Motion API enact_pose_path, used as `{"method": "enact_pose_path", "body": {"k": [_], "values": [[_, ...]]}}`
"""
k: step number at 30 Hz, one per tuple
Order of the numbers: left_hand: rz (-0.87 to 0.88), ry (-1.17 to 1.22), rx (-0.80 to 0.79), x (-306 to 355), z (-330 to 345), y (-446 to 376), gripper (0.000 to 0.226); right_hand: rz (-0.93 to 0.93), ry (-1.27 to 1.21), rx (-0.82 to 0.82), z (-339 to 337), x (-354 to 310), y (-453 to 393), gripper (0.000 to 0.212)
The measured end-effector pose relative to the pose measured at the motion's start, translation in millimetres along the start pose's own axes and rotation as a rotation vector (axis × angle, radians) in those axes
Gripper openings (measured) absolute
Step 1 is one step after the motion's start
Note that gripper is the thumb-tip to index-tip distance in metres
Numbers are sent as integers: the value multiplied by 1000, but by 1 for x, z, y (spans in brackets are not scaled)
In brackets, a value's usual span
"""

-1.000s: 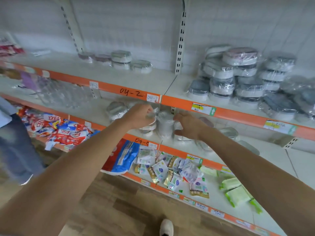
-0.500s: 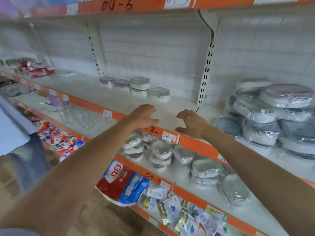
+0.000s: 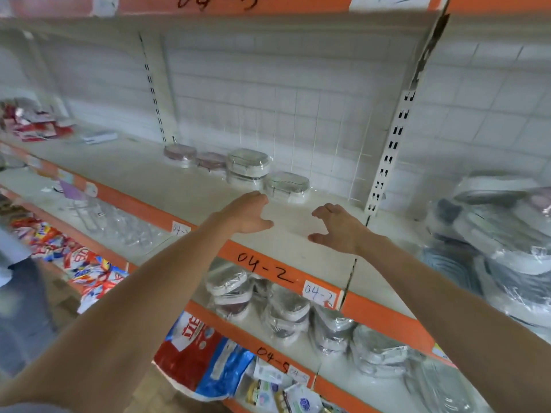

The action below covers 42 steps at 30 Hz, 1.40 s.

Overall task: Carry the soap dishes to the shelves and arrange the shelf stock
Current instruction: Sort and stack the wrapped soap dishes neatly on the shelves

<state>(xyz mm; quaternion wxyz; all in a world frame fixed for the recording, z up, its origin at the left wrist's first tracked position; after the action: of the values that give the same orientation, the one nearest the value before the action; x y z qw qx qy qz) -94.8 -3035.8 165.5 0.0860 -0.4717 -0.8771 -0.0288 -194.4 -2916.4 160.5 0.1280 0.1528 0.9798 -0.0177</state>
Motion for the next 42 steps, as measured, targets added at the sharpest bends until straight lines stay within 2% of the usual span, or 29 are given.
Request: {"method": "enact_pose_path", "body": {"k": [7, 12, 15, 22, 29, 36, 42], "values": [[56, 7, 19, -61, -18, -70, 59, 98, 48, 39, 1, -4, -85, 64], [119, -49, 73, -100, -45, -118, 57, 158, 58, 77, 3, -11, -137, 62], [133, -96, 52, -119, -47, -144, 54, 216, 56, 88, 4, -5, -156, 63], [204, -133, -12, -138, -39, -183, 83, 363, 60, 102, 5, 20, -183, 70], [258, -223, -106, -145, -32, -218, 110, 394, 56, 110, 8, 33, -204, 82], [290, -276, -199, -146, -18, -236, 119, 430, 47, 40, 15, 43, -216, 101], [323, -279, -202, -146, -12, -243, 121, 458, 30, 46, 23, 44, -221, 99]]}}
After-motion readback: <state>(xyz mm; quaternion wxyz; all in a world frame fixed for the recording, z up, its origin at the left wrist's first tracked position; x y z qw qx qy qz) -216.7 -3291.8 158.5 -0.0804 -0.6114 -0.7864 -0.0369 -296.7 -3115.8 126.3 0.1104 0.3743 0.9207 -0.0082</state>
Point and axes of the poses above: each hand's wrist, its own y-axis away from the middle knuckle, its own z-axis out of the palm, x = y × z, the point moved 10 cm from there along -y, towards the middle knuckle, and after that the axes turned 5 degrees about -y, right-handed, at the moved point
